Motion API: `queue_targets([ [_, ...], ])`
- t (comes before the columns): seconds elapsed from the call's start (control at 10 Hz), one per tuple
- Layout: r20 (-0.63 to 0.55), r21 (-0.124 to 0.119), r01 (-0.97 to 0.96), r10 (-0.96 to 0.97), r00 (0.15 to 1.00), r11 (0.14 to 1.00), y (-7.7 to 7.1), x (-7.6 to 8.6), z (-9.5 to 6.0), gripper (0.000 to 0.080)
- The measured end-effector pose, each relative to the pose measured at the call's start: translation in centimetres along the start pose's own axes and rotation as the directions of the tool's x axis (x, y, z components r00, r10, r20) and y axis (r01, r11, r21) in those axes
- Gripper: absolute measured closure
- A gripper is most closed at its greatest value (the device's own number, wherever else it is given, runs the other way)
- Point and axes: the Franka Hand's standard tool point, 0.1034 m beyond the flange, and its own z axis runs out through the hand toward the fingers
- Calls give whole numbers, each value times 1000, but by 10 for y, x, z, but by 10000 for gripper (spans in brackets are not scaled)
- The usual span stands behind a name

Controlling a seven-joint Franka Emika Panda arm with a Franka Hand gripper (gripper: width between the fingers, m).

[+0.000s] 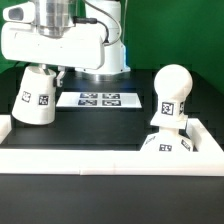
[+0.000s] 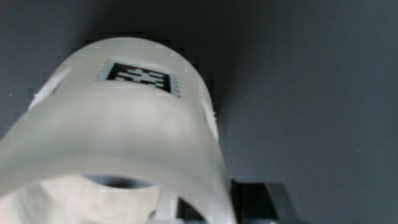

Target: Assemble lamp

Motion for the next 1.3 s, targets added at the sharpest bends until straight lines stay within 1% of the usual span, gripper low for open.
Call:
queue_targets([
  [0.1,12,14,-6,6,1000,1000,-6,-1,-9,756],
  [0.3,17,42,-24,23,1000,999,-23,-1,-30,755],
  [0.4,16,52,-29,28,999,998,-29,-1,-38,755],
  [0.5,25,64,-53,51,998,997,-39,-1,-48,755],
  [0.7,17,83,-90,89,996,992,-62,6,-69,755],
  [0.8,20,90,-113,111,994,990,-74,11,-79,755],
  [1.0,14,102,-147,147,989,984,-95,27,-101,755],
  [1.1,18,104,-174,174,985,979,-108,37,-113,755],
  [1.2,15,104,-187,186,982,977,-120,48,-121,755],
  [1.3,12,104,-200,199,980,974,-127,55,-127,755],
])
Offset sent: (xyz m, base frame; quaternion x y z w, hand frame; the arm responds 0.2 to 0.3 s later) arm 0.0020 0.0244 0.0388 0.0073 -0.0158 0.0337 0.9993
